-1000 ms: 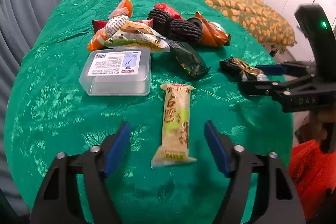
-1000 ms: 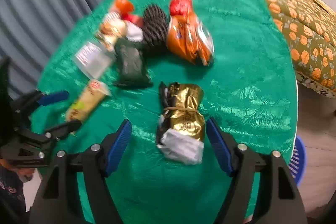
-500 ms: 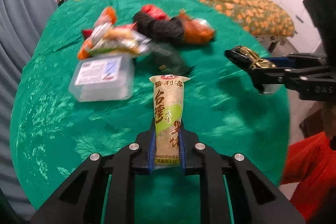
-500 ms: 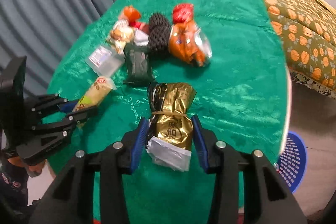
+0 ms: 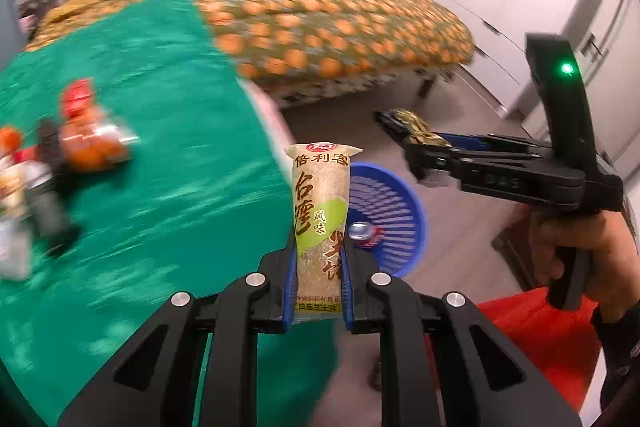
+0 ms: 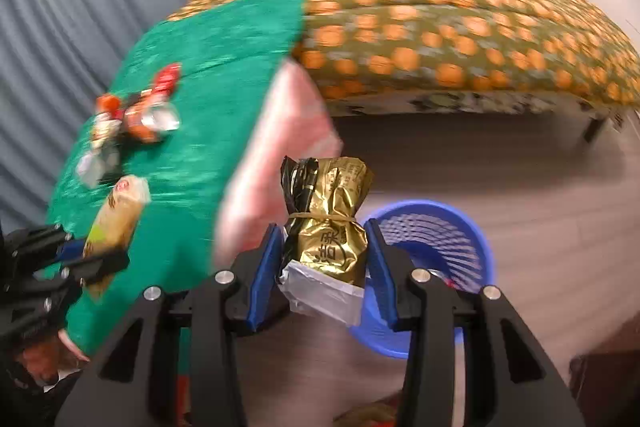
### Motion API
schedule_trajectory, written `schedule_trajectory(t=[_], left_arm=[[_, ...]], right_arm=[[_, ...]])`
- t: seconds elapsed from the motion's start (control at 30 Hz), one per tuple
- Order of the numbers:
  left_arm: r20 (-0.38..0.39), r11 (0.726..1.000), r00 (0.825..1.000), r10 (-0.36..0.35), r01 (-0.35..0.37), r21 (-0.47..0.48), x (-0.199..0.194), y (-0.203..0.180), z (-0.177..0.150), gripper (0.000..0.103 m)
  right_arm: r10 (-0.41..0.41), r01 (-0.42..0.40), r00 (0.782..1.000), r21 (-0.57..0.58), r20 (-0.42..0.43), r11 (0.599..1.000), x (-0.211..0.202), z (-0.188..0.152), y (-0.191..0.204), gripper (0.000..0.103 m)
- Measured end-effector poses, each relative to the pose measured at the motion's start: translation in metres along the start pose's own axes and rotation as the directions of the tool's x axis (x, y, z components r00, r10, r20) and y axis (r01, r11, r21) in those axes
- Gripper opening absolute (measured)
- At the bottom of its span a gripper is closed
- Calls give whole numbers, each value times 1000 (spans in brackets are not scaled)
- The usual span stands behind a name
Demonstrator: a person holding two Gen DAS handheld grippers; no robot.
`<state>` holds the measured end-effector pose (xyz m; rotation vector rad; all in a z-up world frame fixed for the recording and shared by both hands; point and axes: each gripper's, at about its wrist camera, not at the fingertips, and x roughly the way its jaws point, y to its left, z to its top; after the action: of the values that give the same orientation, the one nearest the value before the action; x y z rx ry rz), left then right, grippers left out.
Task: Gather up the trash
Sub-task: 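Carry snack bar and gold candy to the blue wastebasket and release both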
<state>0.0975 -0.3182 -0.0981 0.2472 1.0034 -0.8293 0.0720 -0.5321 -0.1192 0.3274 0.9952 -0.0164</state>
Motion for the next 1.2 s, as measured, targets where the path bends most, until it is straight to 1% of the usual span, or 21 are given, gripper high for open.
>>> schedule_trajectory(t=[0.13, 0.23, 0.33, 0.47, 0.6, 0.67, 0.7, 0.73, 0.77, 0.8, 0.87, 0.9, 1.0, 1.03, 1.07, 1.1, 1.13, 1.2], left_arm=[[-45, 999, 999, -11, 13, 36, 57, -46, 16, 17], [-79, 1000, 997, -14, 16, 19, 101, -62, 25, 17], [-113, 1000, 993, -20, 19, -7, 144, -68, 30, 17], [-149, 1000, 989, -12, 8, -27, 189, -72, 27, 17], [-172, 1000, 985, 0, -5, -25, 220, -72, 26, 18], [-171, 1000, 985, -4, 0, -25, 226, -70, 26, 19], [-166, 1000, 986, 0, -4, -26, 231, -68, 26, 26], [-165, 1000, 986, -1, -4, -28, 234, -68, 26, 43], [-160, 1000, 987, -2, -3, -31, 237, -67, 27, 50], [-153, 999, 988, -1, -4, -33, 236, -66, 27, 58], [-135, 999, 991, -2, -3, -34, 233, -67, 29, 64], [-124, 999, 992, 0, -4, -34, 230, -67, 30, 69], [-75, 999, 997, -4, 1, -40, 208, -68, 34, 78], [-60, 999, 998, -9, 7, -40, 200, -70, 34, 81], [-44, 999, 999, -13, 11, -38, 192, -72, 35, 86], [-18, 999, 1000, -13, 13, -29, 180, -74, 35, 91], [13, 1000, 1000, -12, 13, -16, 165, -77, 35, 94], [60, 1000, 998, -19, 19, 6, 140, -81, 34, 98]], right_arm=[[-49, 49, 999, 63, 1, 997, 8, -6, -47, 42], [-59, 60, 998, 116, -9, 991, 23, -12, -78, 42], [-51, 54, 998, 143, -23, 988, 34, -15, -98, 42], [-40, 43, 999, 172, -24, 984, 44, -15, -115, 42], [-22, 28, 999, 214, -32, 977, 52, -17, -130, 42], [-21, 26, 999, 223, -24, 974, 54, -15, -135, 45], [-21, 25, 1000, 230, -20, 973, 56, -15, -137, 50], [-22, 26, 1000, 240, -19, 970, 57, -15, -139, 70], [-19, 22, 1000, 257, -15, 966, 56, -15, -143, 75], [-17, 19, 1000, 262, -11, 965, 55, -15, -144, 75], [-20, 18, 1000, 262, 6, 965, 49, -14, -146, 75], [-23, 18, 1000, 264, 16, 964, 46, -13, -146, 75], [-43, 28, 998, 274, 48, 961, 34, -10, -147, 75], [-55, 38, 997, 273, 57, 961, 31, -9, -146, 78], [-77, 54, 994, 268, 76, 962, 24, -7, -143, 81], [-94, 67, 991, 264, 92, 962, 20, -6, -140, 85], [-112, 80, 987, 257, 113, 963, 15, -4, -137, 88], [-151, 111, 975, 231, 165, 967, 2, 0, -125, 89]])
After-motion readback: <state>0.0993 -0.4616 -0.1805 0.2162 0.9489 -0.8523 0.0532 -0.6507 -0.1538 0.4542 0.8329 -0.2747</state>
